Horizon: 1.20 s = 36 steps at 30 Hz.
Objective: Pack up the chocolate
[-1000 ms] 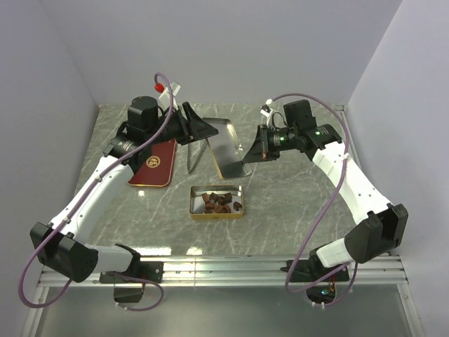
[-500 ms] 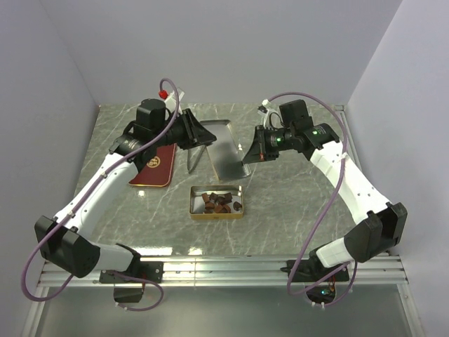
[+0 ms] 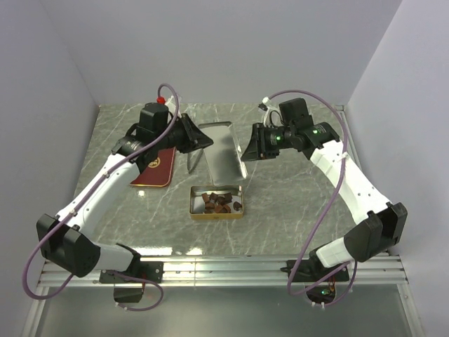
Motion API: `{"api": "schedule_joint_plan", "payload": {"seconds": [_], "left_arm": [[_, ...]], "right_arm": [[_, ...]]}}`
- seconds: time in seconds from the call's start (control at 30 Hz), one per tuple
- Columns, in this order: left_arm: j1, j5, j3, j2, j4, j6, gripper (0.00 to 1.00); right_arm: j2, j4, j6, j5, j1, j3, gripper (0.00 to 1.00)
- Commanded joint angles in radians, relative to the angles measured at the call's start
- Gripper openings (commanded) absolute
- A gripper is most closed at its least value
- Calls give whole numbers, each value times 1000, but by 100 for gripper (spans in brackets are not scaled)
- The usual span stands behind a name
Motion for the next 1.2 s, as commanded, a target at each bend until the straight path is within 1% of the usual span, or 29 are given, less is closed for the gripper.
{"api": "schedule_joint_plan", "payload": {"seconds": [0.0,0.07,0.13,0.2,0.27,0.3,0.43,0.5,0.6,0.63,0.7,0.73,0.83,0.93,1.07,1.17], "left_arm": [[-4,-35,2,7,15,-49,5],[-3,-41,15,27,-10,-55,4],[-4,-43,29,48,-28,-76,1],[-3,-40,33,61,-32,-120,0],[-4,-17,35,74,-22,-160,0],[-3,-9,38,80,-15,-194,0],[-4,19,59,111,1,-259,2],[-3,11,94,140,-42,-280,3],[8,43,154,176,-108,-297,4],[14,58,167,197,-122,-302,3],[19,91,199,215,-124,-309,3],[20,109,214,238,-160,-315,3],[22,152,266,272,-202,-302,4],[25,155,277,274,-196,-308,5],[31,184,285,281,-209,-308,6],[37,200,283,285,-214,-303,7]], "right_arm": [[-13,14,-9,64,5,64,44],[-34,15,-28,150,7,72,51],[-80,46,-51,223,5,67,53],[-117,95,-68,248,12,48,57],[-175,132,-94,276,18,12,59],[-194,167,-101,282,22,-1,61],[-315,273,-158,282,77,-90,63],[-373,340,-209,272,100,-155,64],[-409,374,-291,242,127,-209,65],[-425,377,-342,241,139,-216,65],[-448,392,-385,239,166,-242,65],[-452,394,-419,254,177,-249,65],[-459,393,-474,294,223,-253,65],[-447,380,-518,324,277,-242,65],[-418,343,-581,415,349,-215,65],[-398,323,-620,448,398,-206,65]]}}
